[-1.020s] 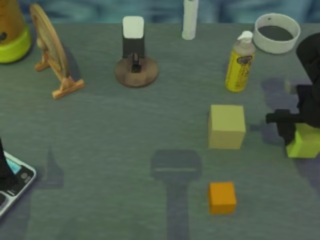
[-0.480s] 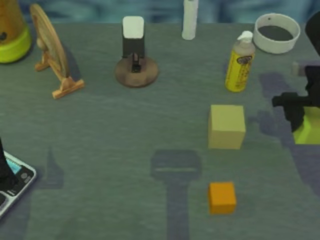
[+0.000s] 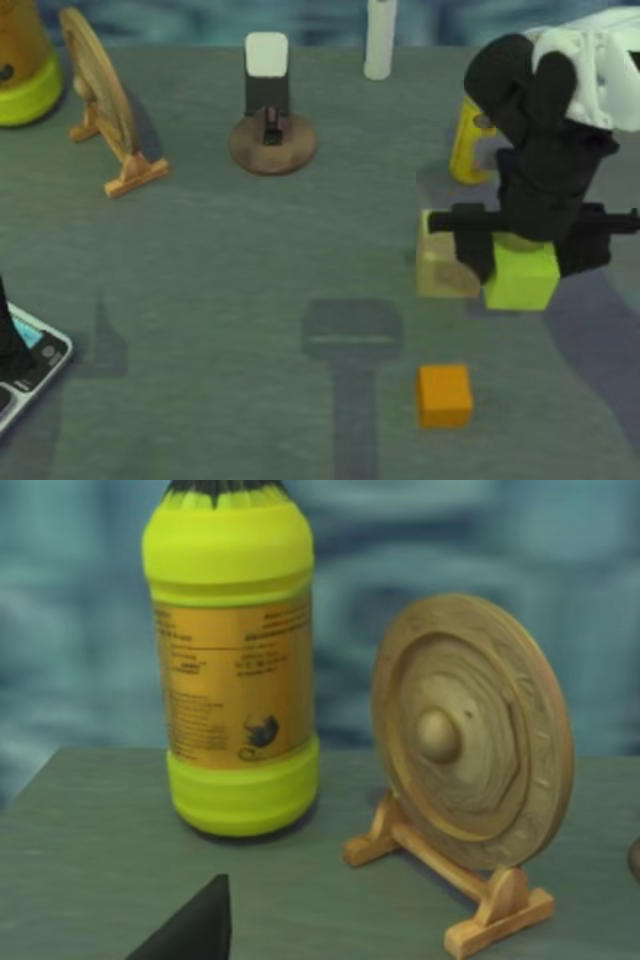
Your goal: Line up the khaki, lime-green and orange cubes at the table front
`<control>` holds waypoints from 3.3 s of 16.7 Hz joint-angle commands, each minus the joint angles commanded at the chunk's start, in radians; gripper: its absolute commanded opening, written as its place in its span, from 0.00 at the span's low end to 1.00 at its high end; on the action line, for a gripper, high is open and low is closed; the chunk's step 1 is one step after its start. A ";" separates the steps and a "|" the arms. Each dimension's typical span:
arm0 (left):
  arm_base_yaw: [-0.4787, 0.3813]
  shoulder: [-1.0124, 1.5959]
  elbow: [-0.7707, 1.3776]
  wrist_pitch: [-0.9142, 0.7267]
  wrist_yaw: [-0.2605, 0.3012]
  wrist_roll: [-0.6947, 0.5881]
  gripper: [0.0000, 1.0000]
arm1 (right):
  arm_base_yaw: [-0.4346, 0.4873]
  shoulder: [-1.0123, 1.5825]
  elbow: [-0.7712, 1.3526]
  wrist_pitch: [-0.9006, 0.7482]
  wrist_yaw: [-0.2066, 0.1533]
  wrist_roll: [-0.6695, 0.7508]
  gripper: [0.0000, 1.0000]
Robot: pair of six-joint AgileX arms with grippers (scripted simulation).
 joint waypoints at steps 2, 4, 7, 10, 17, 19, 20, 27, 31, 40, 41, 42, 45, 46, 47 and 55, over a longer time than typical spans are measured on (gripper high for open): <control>0.000 0.000 0.000 0.000 0.000 0.000 1.00 | 0.142 0.007 0.022 -0.020 0.002 0.129 0.00; 0.000 0.000 0.000 0.000 0.000 0.000 1.00 | 0.275 0.009 0.042 -0.036 0.004 0.250 0.00; 0.000 0.000 0.000 0.000 0.000 0.000 1.00 | 0.409 0.003 0.061 -0.050 0.006 0.381 0.00; 0.000 0.000 0.000 0.000 0.000 0.000 1.00 | 0.446 -0.004 0.064 -0.053 0.008 0.418 0.00; 0.000 0.000 0.000 0.000 0.000 0.000 1.00 | 0.441 0.023 0.012 0.024 0.007 0.421 0.00; 0.000 0.000 0.000 0.000 0.000 0.000 1.00 | 0.443 0.049 -0.035 0.106 0.008 0.422 0.00; 0.000 0.000 0.000 0.000 0.000 0.000 1.00 | 0.445 0.062 -0.058 0.144 0.008 0.422 0.00; 0.000 0.000 0.000 0.000 0.000 0.000 1.00 | 0.449 0.087 -0.096 0.198 0.009 0.422 0.08; 0.000 0.000 0.000 0.000 0.000 0.000 1.00 | 0.449 0.087 -0.096 0.198 0.009 0.422 0.38; 0.000 0.000 0.000 0.000 0.000 0.000 1.00 | 0.449 0.087 -0.096 0.198 0.009 0.422 1.00; 0.000 0.000 0.000 0.000 0.000 0.000 1.00 | 0.449 0.087 -0.096 0.198 0.009 0.422 1.00; 0.000 0.000 0.000 0.000 0.000 0.000 1.00 | 0.449 0.087 -0.096 0.198 0.009 0.422 1.00; 0.000 0.000 0.000 0.000 0.000 0.000 1.00 | 0.449 0.087 -0.096 0.198 0.009 0.422 1.00; 0.000 0.000 0.000 0.000 0.000 0.000 1.00 | 0.449 0.087 -0.096 0.198 0.009 0.422 1.00; 0.000 0.000 0.000 0.000 0.000 0.000 1.00 | 0.449 0.087 -0.096 0.198 0.009 0.422 1.00; 0.000 0.000 0.000 0.000 0.000 0.000 1.00 | 0.456 0.019 0.025 0.001 0.008 0.426 1.00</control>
